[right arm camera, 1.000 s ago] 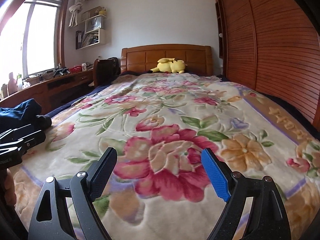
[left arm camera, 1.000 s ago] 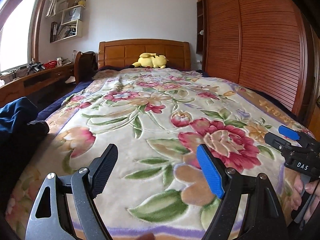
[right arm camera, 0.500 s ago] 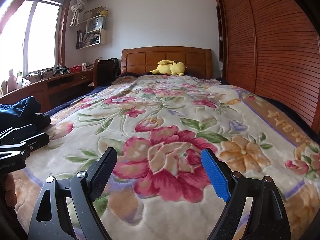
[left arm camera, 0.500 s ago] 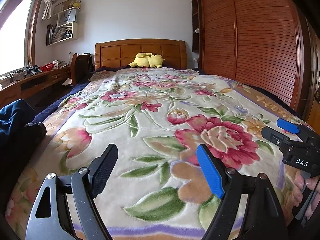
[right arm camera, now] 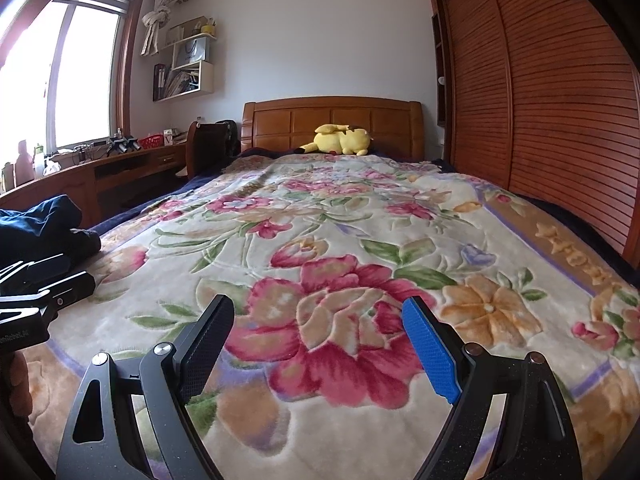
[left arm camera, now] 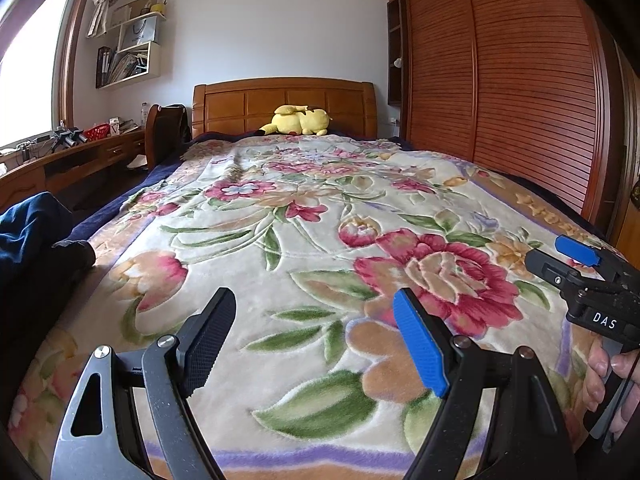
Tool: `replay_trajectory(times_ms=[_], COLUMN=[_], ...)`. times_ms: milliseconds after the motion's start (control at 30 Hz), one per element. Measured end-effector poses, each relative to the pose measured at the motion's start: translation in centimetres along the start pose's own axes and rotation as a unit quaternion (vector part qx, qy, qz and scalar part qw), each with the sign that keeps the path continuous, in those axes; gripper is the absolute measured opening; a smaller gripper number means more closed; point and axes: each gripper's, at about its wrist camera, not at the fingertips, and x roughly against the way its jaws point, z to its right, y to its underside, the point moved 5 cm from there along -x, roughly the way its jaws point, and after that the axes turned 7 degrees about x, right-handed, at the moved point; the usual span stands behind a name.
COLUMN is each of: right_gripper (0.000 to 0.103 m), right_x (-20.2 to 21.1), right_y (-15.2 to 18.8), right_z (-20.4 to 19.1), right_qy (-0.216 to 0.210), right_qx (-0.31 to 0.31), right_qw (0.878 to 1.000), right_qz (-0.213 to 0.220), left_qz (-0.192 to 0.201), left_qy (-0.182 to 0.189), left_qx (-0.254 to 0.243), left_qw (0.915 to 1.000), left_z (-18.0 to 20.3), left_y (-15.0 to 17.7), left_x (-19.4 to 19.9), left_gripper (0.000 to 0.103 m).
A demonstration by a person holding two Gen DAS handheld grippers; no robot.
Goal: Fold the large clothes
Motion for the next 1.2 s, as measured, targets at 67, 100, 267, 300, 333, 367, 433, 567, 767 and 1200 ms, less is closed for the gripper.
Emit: replay_trajectory(times_ms=[67, 100, 267, 300, 333, 367, 433, 567, 767, 1200], right_gripper=[0.087, 0.087, 0.087, 0.087, 0.087, 0.087, 0.087, 0.087, 0.087, 0.087], right_x=[0.00, -0.04, -0.03, -0.04, -0.03, -0.05, -0.04, -0.11, -0.20, -0.51], right_y=[0.00, 0.03, 0.04, 0.02, 0.03, 0.02, 0.00, 0.01, 0.00, 0.05], right_z=[0.02, 0.03, 0.06, 0.09, 0.09, 0.10, 0.12, 0.20, 0.29, 0.43], right_qy=[-0.001, -0.002, -0.003, -0.003, -0.003, -0.003, -0.003, -0.004, -0.003, -0.003], right_qx=[0.001, 0.001, 0.001, 0.001, 0.001, 0.002, 0.001, 0.001, 0.001, 0.001], right_qw=[1.000, 1.000, 1.000, 1.000, 1.000, 1.000, 1.000, 1.000, 1.000, 1.000], right_qz=[0.000, -0.001, 0.000, 0.000, 0.000, 0.001, 0.001, 0.001, 0.002, 0.000], left_qz=[0.000, 0.001, 0.002, 0.002, 0.003, 0.003, 0.003, 0.002, 0.003, 0.004], left_qy=[0.000, 0.000, -0.001, -0.001, -0.001, -0.001, -0.001, -0.001, -0.001, -0.001], left_qx=[0.000, -0.001, -0.001, -0.001, -0.001, -0.001, -0.001, -0.001, -0.001, -0.001], left_qw=[1.0000, 1.0000, 1.0000, 1.0000, 1.0000, 1.0000, 1.0000, 1.0000, 1.0000, 1.0000], left_z=[0.01, 0.00, 0.02, 0.02, 0.03, 0.04, 0.03, 0.05, 0.04, 0.05], left_y=[-0.02, -0.02, 0.00, 0.01, 0.01, -0.01, -0.01, 0.03, 0.06, 0.04], left_x=[0.01, 0.00, 0.06, 0.05, 0.06, 0.09, 0.02, 0.09, 0.11, 0.21], left_gripper=[0.082, 0.082, 0.082, 0.082, 0.082, 0.082, 0.082, 0.082, 0.082, 0.082])
